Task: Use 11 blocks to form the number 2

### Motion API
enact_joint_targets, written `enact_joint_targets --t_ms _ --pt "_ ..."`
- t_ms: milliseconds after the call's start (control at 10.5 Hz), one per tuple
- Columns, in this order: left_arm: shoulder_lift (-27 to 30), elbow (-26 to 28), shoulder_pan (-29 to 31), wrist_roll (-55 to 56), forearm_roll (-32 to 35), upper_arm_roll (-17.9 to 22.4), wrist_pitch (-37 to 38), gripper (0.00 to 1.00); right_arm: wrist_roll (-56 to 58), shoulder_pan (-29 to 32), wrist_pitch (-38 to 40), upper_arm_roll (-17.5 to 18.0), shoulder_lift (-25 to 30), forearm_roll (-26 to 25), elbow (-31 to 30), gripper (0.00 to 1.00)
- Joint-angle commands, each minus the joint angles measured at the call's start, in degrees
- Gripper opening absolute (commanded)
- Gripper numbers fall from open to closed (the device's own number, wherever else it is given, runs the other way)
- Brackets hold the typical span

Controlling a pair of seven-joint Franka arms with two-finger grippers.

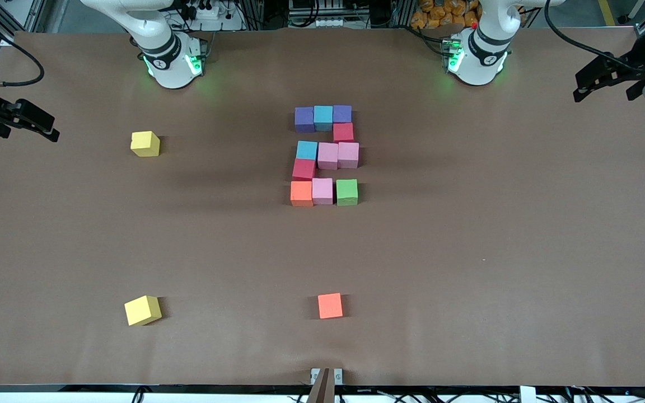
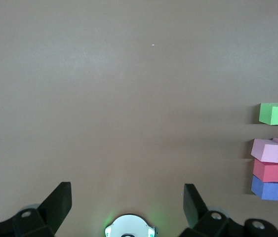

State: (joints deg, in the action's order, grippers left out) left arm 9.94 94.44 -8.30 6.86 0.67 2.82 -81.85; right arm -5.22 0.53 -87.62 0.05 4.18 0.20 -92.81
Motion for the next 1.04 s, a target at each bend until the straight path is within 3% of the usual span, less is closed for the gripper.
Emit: enact_joint_targets --t_ms 0,285,950 --pt "-0.79 -1.1 -0.14 3.14 -1.37 -0.18 1.16 1.0 -0.84 -0.71 -0.27 -0.49 1.36 -0.29 -1.41 1.0" --pt "-0.97 -1.18 -2.06 3.16 2.56 -1.06 1.25 1.0 -0.84 -0.62 -0.44 -0.49 1.36 -0.29 -1.41 1.0" --pt "-2.29 -2.15 -1.63 2.89 1.79 -0.71 1.69 1.0 -0.84 -0.62 -0.62 -0.57 1.27 -0.38 -1.5 1.0"
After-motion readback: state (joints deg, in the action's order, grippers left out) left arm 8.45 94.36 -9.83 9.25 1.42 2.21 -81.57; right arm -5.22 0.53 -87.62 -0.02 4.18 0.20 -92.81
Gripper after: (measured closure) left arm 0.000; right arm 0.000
